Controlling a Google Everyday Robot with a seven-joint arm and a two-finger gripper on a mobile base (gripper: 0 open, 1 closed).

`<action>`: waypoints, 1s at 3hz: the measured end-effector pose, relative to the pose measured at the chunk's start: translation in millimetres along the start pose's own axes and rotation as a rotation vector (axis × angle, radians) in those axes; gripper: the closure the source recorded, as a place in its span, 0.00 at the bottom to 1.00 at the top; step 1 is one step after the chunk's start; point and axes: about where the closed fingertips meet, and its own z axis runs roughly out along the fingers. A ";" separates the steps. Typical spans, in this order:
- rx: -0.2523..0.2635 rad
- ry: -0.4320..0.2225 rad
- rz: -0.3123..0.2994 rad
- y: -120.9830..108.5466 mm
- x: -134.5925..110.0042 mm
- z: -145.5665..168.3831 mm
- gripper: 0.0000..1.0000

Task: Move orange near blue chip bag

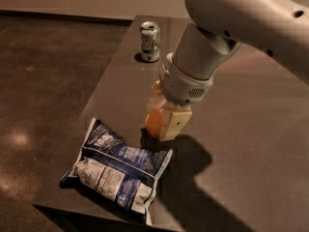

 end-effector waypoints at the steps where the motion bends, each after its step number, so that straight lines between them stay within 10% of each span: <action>1: -0.045 0.008 -0.095 4.0 -3.0 11.6 0.65; 3: -0.112 0.015 -0.165 3.2 3.4 26.9 0.18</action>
Offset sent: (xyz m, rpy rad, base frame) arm -0.0016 0.0069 -0.0347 -0.0702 0.0480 0.2357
